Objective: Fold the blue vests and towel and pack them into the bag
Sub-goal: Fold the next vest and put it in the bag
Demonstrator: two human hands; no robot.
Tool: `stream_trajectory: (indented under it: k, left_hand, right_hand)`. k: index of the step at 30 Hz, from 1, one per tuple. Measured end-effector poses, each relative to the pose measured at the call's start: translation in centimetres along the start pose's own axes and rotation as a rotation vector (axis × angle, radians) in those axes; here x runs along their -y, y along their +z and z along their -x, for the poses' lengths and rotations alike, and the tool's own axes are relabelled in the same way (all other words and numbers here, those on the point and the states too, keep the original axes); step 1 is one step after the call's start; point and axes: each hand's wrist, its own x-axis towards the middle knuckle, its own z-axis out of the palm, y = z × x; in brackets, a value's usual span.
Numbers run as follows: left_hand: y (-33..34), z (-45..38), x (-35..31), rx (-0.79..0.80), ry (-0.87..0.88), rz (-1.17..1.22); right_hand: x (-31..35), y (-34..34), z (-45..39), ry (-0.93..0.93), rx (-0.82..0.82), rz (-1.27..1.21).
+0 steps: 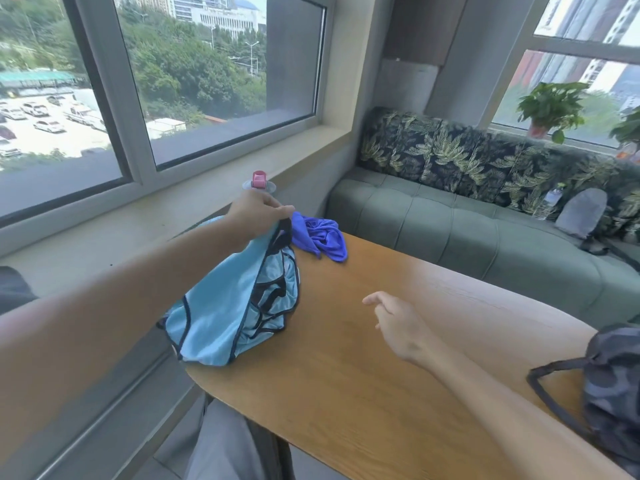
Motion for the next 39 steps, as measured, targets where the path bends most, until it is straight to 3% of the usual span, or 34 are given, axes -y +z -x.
stream_trajectory:
  k: [8, 12, 15, 18, 21, 24, 26, 30, 34, 37, 39]
  left_hand:
    - [10.6, 4.9, -9.7, 0.284, 0.134, 0.187]
    - [14.7, 6.8, -14.9, 0.337, 0.139, 0.358]
    - [16.1, 7.0, -18.5, 0.381, 0.124, 0.536]
    - [16.6, 6.4, -20.7, 0.338, 0.132, 0.55]
    - [17.8, 5.9, -22.4, 0.418, 0.057, 0.594]
    - [19.3, 4.8, -22.8, 0.483, 0.046, 0.47]
    - [19.9, 4.2, -22.4, 0.58, 0.065, 0.263]
    - [20.2, 4.5, -23.2, 0.755, 0.108, 0.169]
    - [21.5, 3.2, -24.4, 0.585, 0.194, 0.289]
    - [23.4, 2.1, -23.8, 0.513, 0.195, 0.397]
    - [24.9, 2.9, -22.1, 0.546, 0.25, 0.21]
  right_hand:
    - [-5.9, -4.6, 3.3, 0.106, -0.113, -0.114]
    - [-9.0, -6.7, 5.4, 0.189, -0.182, -0.232]
    - [-11.3, -8.2, 7.0, 0.118, -0.211, -0.247]
    - [-12.5, -9.1, 7.8, 0.081, -0.26, -0.328]
    - [-14.5, -10.6, 8.3, 0.096, -0.384, -0.302]
    - [-16.1, -12.6, 8.7, 0.125, -0.511, -0.19]
    - [-16.8, -13.8, 8.7, 0.037, -0.539, 0.026]
    - [-15.6, -15.2, 8.3, -0.16, -0.398, 0.113]
    - [-14.4, -14.4, 8.1, -0.121, -0.27, 0.075]
    - [-14.1, -13.2, 8.9, -0.048, -0.382, 0.028]
    - [-14.8, -12.7, 9.3, 0.028, -0.491, -0.015]
